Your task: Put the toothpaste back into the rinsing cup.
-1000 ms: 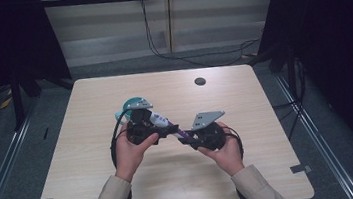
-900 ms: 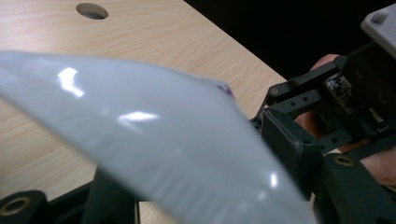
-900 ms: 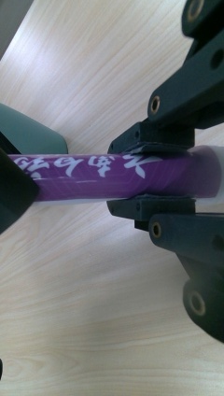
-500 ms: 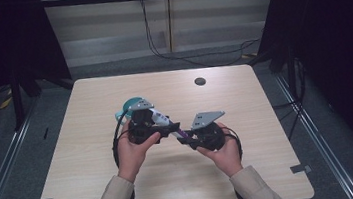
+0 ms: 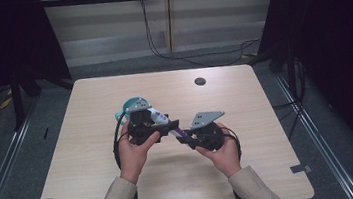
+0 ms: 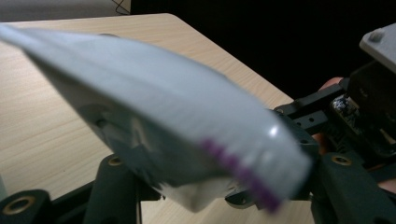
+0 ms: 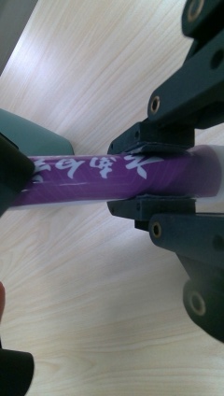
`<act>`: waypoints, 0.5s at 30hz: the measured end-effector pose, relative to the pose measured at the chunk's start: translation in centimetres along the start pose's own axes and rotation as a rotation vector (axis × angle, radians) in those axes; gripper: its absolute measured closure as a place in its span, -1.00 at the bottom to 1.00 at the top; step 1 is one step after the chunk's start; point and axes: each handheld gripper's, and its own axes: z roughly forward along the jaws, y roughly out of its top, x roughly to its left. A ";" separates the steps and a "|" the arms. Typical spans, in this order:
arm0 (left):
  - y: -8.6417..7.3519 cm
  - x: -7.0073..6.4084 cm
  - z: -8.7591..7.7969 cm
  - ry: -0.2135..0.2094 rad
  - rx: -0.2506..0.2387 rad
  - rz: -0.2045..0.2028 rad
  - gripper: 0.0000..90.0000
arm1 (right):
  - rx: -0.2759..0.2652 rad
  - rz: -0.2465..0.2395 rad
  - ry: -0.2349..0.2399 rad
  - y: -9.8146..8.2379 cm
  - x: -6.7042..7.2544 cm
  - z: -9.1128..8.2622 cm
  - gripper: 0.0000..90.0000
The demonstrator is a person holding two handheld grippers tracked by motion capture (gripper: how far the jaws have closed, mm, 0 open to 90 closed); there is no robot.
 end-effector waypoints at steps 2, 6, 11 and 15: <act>0.0 0.1 -0.1 -0.012 -0.015 -0.015 0.10 | -0.004 0.003 -0.003 0.0 0.1 0.0 0.61; 0.1 -0.1 -0.3 -0.033 -0.020 -0.033 0.27 | -0.032 0.026 0.013 -0.1 0.1 0.1 0.60; 0.4 -0.4 -0.4 -0.033 -0.011 -0.024 0.44 | -0.044 0.074 0.048 -0.3 0.4 0.6 0.55; 0.6 -0.6 -0.3 -0.029 0.002 -0.015 0.55 | -0.026 0.068 0.067 -0.2 0.9 1.1 0.46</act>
